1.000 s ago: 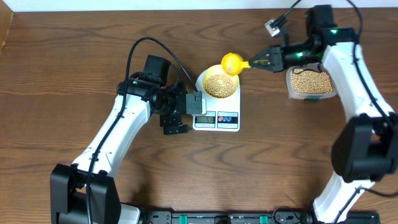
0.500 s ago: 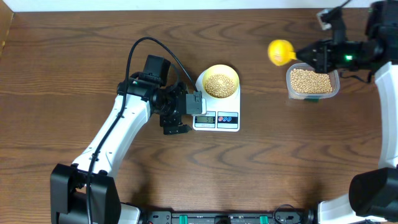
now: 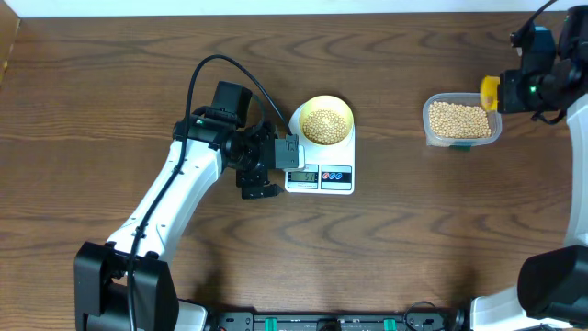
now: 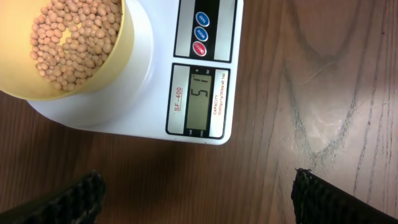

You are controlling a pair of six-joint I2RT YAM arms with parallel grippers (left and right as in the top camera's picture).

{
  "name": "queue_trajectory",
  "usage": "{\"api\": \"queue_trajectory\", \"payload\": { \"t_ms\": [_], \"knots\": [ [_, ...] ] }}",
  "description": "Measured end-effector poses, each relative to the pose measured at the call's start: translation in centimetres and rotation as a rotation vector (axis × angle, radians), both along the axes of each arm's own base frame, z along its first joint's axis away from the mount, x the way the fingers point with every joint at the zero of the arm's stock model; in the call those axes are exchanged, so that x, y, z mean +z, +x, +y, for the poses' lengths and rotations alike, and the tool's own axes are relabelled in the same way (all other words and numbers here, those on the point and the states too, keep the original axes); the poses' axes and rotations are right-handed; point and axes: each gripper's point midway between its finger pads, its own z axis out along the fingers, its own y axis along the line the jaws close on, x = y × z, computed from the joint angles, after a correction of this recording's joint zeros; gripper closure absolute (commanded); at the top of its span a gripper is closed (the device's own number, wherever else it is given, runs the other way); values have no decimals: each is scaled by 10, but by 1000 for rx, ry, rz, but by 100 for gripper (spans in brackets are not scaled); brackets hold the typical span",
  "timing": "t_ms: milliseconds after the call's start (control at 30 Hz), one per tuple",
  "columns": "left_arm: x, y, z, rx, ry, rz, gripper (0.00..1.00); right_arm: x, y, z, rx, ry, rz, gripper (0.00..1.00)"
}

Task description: Scoop item into bowl and weigh 50g on scale

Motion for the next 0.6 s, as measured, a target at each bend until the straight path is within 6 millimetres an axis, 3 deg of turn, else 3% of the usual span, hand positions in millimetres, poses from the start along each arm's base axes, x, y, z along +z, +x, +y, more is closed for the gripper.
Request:
{"api": "queue_trajectory", "payload": {
  "t_ms": [400, 600],
  "knots": [
    [0, 0, 0, 0, 0, 0, 3, 3, 5, 11, 16, -251, 13, 99],
    [0, 0, 0, 0, 0, 0, 2, 5, 7, 21, 36, -286, 3, 99]
  ]
}}
